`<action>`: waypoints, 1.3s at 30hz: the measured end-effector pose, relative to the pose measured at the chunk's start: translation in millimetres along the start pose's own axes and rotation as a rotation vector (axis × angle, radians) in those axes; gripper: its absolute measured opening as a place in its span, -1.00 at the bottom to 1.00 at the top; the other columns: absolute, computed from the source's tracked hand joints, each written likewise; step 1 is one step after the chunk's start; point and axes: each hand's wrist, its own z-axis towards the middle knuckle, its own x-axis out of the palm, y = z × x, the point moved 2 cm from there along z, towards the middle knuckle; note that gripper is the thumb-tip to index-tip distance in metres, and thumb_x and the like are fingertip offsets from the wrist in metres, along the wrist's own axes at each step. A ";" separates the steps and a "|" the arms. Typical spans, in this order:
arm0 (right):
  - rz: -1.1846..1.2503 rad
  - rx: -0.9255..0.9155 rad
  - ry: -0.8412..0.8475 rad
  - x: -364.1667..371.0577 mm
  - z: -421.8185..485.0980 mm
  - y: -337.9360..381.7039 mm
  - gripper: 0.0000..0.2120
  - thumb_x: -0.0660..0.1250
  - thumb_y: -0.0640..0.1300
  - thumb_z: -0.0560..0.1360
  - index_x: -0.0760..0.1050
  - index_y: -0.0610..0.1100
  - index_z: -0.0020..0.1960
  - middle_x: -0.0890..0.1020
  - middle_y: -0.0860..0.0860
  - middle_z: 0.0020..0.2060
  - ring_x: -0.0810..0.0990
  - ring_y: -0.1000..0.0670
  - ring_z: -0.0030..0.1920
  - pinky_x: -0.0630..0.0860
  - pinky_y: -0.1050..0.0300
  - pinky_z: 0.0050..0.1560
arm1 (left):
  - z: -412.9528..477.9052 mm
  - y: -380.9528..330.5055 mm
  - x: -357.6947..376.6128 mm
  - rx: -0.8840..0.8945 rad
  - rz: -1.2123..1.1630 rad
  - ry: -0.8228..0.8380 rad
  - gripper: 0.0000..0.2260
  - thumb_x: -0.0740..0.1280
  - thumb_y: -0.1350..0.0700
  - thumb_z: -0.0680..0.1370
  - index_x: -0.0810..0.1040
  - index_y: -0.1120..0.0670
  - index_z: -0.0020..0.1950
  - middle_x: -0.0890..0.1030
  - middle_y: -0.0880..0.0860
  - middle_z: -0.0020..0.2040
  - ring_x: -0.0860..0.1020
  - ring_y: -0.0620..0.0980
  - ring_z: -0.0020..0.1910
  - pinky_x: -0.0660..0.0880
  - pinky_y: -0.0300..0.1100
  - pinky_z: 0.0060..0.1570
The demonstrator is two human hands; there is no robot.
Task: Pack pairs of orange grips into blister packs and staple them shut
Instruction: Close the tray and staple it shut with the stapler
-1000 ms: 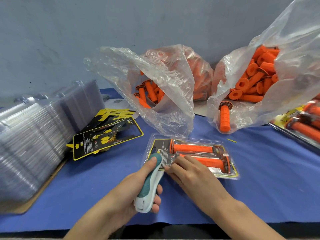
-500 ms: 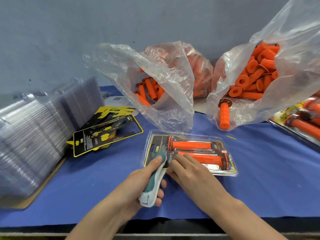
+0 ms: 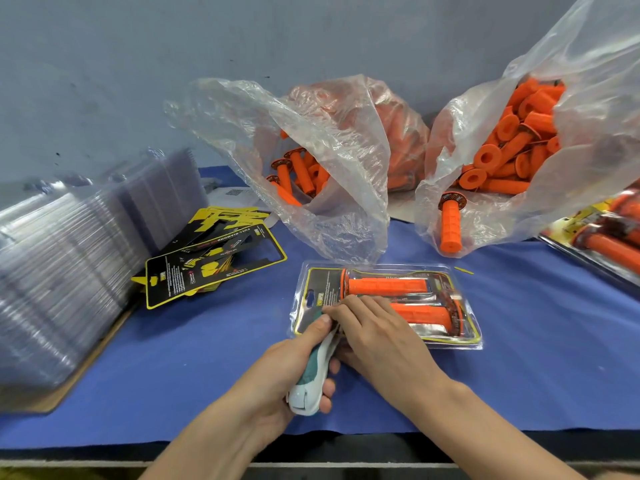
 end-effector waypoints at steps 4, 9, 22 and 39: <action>0.013 0.002 -0.006 0.6 -1.2 -1.8 -0.67 0.43 -0.14 0.37 0.55 -0.12 0.13 0.59 0.01 -0.07 0.60 -0.06 -0.08 0.55 0.04 -0.02 | 2.0 0.7 1.9 0.007 -0.016 0.018 -0.60 0.37 -0.19 0.50 0.58 0.18 -0.11 0.52 0.12 -0.33 0.47 0.02 -0.48 0.44 -0.20 -0.53; -0.025 0.005 -0.015 7.8 -6.9 -4.6 -0.47 0.49 -0.19 0.38 0.46 -0.16 0.32 0.57 -0.03 0.14 0.58 -0.06 0.08 0.50 0.05 0.13 | -1.3 -2.8 4.1 -0.045 -0.067 0.081 -0.59 0.37 -0.23 0.49 0.59 0.15 -0.14 0.49 0.14 -0.32 0.46 0.03 -0.47 0.42 -0.22 -0.52; 0.071 -0.085 0.051 -19.0 -36.0 -11.7 -0.79 0.46 -0.26 0.43 0.62 -0.05 0.03 0.59 0.04 -0.07 0.57 -0.02 -0.12 0.53 0.12 -0.05 | -23.0 -40.5 -95.0 0.221 0.061 -0.121 -0.35 0.39 -0.28 0.32 0.57 0.24 0.12 0.57 0.21 -0.26 0.54 0.12 -0.41 0.55 -0.09 -0.42; 0.238 0.374 0.341 -95.3 -85.3 -58.9 -0.63 0.18 0.42 0.47 0.47 0.38 0.22 0.48 0.46 0.19 0.37 0.31 0.33 0.28 0.33 0.28 | 21.6 -19.7 -25.7 -0.018 0.162 0.074 -0.53 0.40 -0.21 0.46 0.60 0.24 -0.05 0.59 0.19 -0.23 0.56 0.12 -0.34 0.55 -0.09 -0.37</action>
